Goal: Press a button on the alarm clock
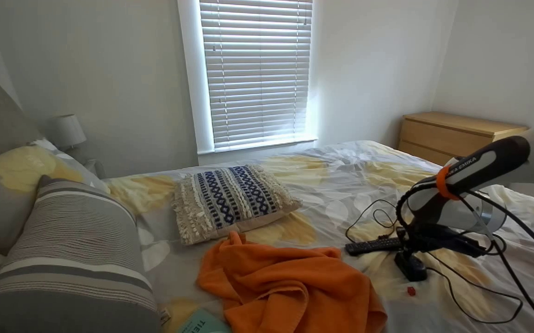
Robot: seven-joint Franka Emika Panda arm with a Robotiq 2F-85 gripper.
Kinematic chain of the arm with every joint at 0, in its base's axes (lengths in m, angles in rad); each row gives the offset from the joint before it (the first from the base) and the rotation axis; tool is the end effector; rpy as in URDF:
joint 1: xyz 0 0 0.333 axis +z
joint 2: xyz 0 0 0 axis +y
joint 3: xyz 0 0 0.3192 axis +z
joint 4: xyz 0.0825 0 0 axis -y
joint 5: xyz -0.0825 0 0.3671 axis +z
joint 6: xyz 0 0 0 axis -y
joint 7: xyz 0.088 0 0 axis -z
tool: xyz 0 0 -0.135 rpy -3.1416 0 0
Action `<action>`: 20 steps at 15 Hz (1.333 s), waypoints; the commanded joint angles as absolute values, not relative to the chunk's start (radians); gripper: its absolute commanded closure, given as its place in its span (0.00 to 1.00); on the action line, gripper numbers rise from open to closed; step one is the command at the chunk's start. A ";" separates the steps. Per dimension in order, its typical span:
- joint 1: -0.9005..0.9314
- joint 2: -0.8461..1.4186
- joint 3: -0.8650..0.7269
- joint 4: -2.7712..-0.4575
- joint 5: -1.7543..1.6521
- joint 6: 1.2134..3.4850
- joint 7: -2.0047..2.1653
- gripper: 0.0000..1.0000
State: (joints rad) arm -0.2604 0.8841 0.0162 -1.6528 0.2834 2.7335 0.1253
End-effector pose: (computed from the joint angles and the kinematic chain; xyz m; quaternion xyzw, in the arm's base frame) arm 0.6650 -0.1747 0.1006 -0.9443 0.3057 -0.1009 0.0685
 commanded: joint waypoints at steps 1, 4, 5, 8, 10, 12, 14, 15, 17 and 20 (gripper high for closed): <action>-0.341 0.984 0.083 -1.579 0.386 2.745 0.112 1.00; -0.363 1.011 0.101 -1.567 0.431 2.742 0.107 1.00; -0.368 1.010 0.108 -1.567 0.440 2.729 0.104 1.00; -0.373 1.002 0.118 -1.575 0.462 2.695 0.112 1.00; -0.362 0.991 0.105 -1.577 0.461 2.680 0.116 1.00; -0.315 0.972 0.046 -1.584 0.415 2.699 0.140 1.00; -0.258 0.925 -0.024 -1.599 0.362 2.706 0.173 1.00; -0.233 0.899 -0.052 -1.615 0.336 2.715 0.179 1.00; -0.189 0.845 -0.095 -1.647 0.290 2.695 0.198 1.00; -0.127 0.778 -0.149 -1.694 0.215 2.703 0.207 1.00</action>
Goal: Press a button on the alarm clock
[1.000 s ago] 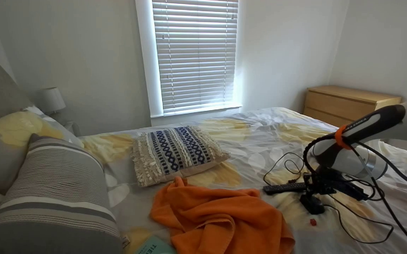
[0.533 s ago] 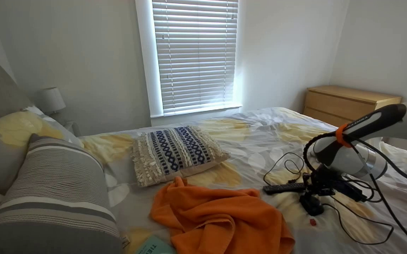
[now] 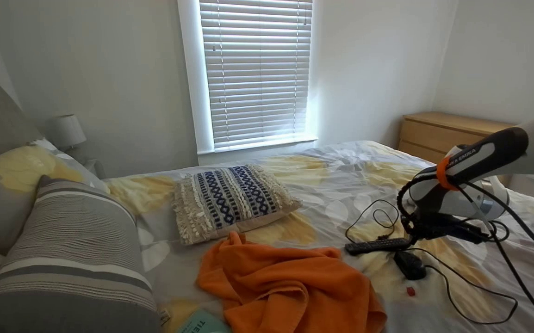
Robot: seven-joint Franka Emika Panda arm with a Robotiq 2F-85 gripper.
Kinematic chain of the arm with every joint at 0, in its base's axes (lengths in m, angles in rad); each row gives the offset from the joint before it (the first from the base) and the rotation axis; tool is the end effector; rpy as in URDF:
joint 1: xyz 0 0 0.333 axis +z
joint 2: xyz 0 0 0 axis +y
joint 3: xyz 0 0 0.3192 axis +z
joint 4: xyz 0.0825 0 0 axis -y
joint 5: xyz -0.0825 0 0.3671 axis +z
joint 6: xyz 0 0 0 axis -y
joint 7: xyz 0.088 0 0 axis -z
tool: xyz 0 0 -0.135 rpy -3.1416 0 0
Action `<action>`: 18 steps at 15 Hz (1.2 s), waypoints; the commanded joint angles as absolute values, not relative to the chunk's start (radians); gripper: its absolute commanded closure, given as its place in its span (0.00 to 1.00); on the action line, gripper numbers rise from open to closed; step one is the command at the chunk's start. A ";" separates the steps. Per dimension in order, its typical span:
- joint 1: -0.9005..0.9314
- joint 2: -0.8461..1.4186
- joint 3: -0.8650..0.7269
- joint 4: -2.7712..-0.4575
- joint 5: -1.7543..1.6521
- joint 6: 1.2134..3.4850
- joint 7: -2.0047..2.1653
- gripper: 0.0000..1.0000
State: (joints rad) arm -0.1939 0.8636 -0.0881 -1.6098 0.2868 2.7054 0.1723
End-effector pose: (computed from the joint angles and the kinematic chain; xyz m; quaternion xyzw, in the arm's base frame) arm 0.6777 -0.1946 0.1311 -0.9382 0.3221 -0.1211 0.0374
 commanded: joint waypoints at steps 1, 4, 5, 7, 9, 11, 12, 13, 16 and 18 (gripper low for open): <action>-0.109 0.751 -0.159 -1.714 0.192 2.703 0.203 1.00; -0.064 0.661 -0.172 -1.787 0.139 2.702 0.202 1.00; -0.053 0.627 -0.171 -1.813 0.127 2.693 0.202 0.74; -0.019 0.551 -0.188 -1.873 0.088 2.630 0.218 0.67; 0.024 0.480 -0.216 -1.937 0.029 2.605 0.253 0.51; 0.059 0.415 -0.236 -1.995 -0.038 2.593 0.294 0.38; 0.077 0.386 -0.247 -2.025 -0.078 2.599 0.319 0.29; 0.091 0.356 -0.255 -2.057 -0.120 2.606 0.338 0.23; 0.109 0.273 -0.252 -2.135 -0.217 2.600 0.375 0.01; 0.106 0.229 -0.238 -2.174 -0.258 2.592 0.383 0.00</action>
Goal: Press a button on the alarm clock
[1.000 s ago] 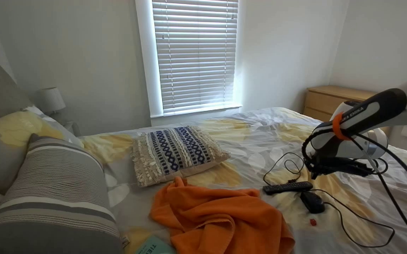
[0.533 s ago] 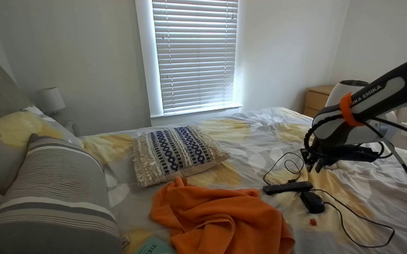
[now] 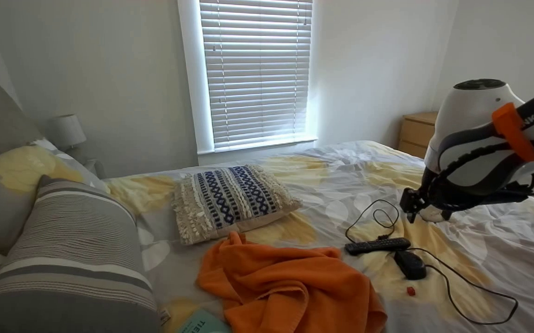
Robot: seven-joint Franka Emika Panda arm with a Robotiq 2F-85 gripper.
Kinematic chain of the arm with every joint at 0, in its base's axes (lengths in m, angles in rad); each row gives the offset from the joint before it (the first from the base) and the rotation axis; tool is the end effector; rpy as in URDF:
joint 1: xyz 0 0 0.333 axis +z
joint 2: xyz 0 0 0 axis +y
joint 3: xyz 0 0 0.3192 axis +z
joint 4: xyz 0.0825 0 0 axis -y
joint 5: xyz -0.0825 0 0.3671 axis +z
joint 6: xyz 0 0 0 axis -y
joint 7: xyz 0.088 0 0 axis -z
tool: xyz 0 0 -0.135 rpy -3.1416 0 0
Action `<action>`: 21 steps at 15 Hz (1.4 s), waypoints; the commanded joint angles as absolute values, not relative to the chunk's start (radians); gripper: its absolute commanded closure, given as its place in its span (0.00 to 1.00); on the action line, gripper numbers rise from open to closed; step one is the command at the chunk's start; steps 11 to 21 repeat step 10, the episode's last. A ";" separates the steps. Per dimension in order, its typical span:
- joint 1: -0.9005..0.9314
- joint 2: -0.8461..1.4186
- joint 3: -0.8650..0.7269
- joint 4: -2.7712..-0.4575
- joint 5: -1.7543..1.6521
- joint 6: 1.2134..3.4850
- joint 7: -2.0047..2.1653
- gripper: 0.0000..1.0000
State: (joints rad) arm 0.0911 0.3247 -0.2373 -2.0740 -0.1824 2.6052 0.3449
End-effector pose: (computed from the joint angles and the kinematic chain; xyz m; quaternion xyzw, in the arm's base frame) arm 0.5975 -0.0831 0.2856 0.9774 -0.1597 0.1131 0.0803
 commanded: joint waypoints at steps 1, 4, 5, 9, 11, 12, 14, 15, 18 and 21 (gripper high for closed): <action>0.098 0.206 -0.221 -2.191 -0.261 2.584 0.367 0.00; 0.081 0.153 -0.193 -2.234 -0.269 2.584 0.351 0.00; 0.074 0.137 -0.179 -2.247 -0.253 2.579 0.338 0.00; 0.049 0.154 -0.143 -2.223 -0.225 2.586 0.307 0.00; 0.046 0.147 -0.139 -2.229 -0.223 2.586 0.303 0.00; 0.046 0.147 -0.139 -2.229 -0.223 2.586 0.303 0.00; 0.046 0.147 -0.139 -2.229 -0.223 2.586 0.303 0.00; 0.046 0.147 -0.139 -2.229 -0.223 2.586 0.303 0.00; 0.046 0.147 -0.139 -2.229 -0.223 2.586 0.303 0.00; 0.046 0.147 -0.139 -2.229 -0.223 2.586 0.303 0.00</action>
